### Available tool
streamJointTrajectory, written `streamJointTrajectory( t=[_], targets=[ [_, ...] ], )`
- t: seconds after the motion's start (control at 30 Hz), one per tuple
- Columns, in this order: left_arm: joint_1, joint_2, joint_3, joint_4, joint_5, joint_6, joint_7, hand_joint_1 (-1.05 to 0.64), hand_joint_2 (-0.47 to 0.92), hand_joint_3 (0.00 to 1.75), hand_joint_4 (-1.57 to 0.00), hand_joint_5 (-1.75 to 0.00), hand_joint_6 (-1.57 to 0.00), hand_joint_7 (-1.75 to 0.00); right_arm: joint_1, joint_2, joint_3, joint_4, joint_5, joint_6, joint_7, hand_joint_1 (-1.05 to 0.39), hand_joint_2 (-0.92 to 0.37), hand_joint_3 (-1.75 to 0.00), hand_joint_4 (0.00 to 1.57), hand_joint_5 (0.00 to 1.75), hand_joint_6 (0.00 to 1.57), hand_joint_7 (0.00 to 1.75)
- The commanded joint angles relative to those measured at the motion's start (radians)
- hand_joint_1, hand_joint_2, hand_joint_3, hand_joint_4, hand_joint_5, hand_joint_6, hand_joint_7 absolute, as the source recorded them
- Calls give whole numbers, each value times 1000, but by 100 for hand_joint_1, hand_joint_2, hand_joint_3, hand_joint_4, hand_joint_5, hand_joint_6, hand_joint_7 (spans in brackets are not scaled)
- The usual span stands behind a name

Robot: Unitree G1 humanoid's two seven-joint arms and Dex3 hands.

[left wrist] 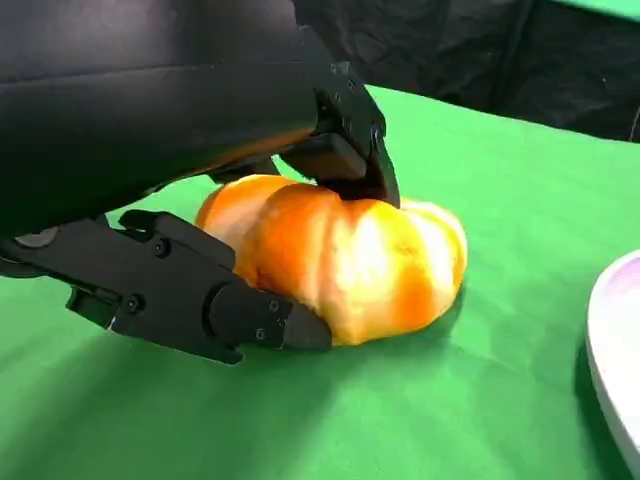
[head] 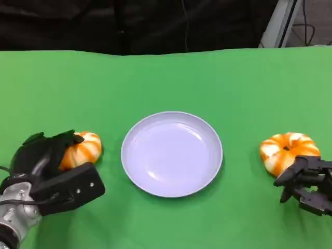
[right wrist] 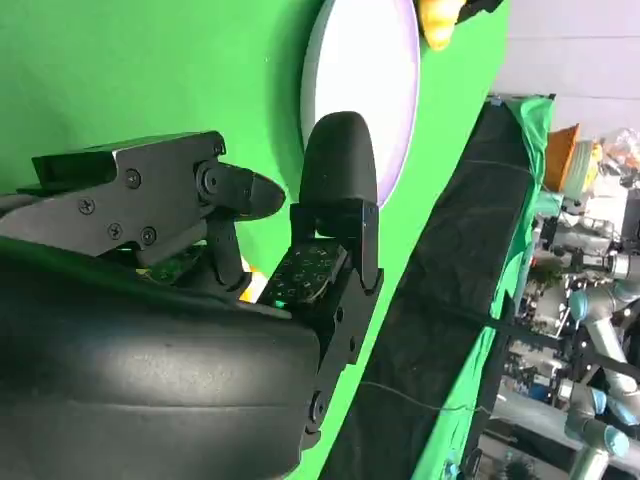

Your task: Grasp the bread from the table and place it into the plate.

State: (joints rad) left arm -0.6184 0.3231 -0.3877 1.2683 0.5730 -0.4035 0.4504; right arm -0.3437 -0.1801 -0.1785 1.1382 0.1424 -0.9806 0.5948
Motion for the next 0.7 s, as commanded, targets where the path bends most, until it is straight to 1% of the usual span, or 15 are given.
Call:
streamJointTrajectory(
  t=[0.03,0.23,0.37,0.4,0.5,0.7],
  targets=[
    [26,-8,-4,6,3,-15,19,-13,92,41,-28,-165,-44,-129,9,-17,-7,-7,7,1,-1,6,-91,-47,87,136,96,89],
    [33,-10,-10,-4,11,-17,56,-13,92,42,-24,-166,-39,-132,5,-17,-7,-4,8,0,2,6,-91,-48,88,137,96,89],
    [39,-12,-7,-8,6,-31,69,-14,92,47,-25,-166,-38,-134,6,-17,-8,-4,10,2,6,6,-91,-48,88,138,96,88],
    [39,-12,-9,-8,9,-30,72,-14,92,48,-24,-168,-37,-135,6,-17,-8,-3,8,0,4,6,-91,-48,87,138,96,88],
    [40,-7,-21,-14,24,-26,91,-13,92,48,-23,-170,-35,-135,6,-17,-7,-1,5,-8,3,6,-91,-48,87,138,96,88],
    [41,0,-14,-30,16,-27,77,-14,92,49,-22,-168,-34,-136,6,-15,-7,-3,6,-5,4,7,-90,-48,87,138,96,88]
  ],
)
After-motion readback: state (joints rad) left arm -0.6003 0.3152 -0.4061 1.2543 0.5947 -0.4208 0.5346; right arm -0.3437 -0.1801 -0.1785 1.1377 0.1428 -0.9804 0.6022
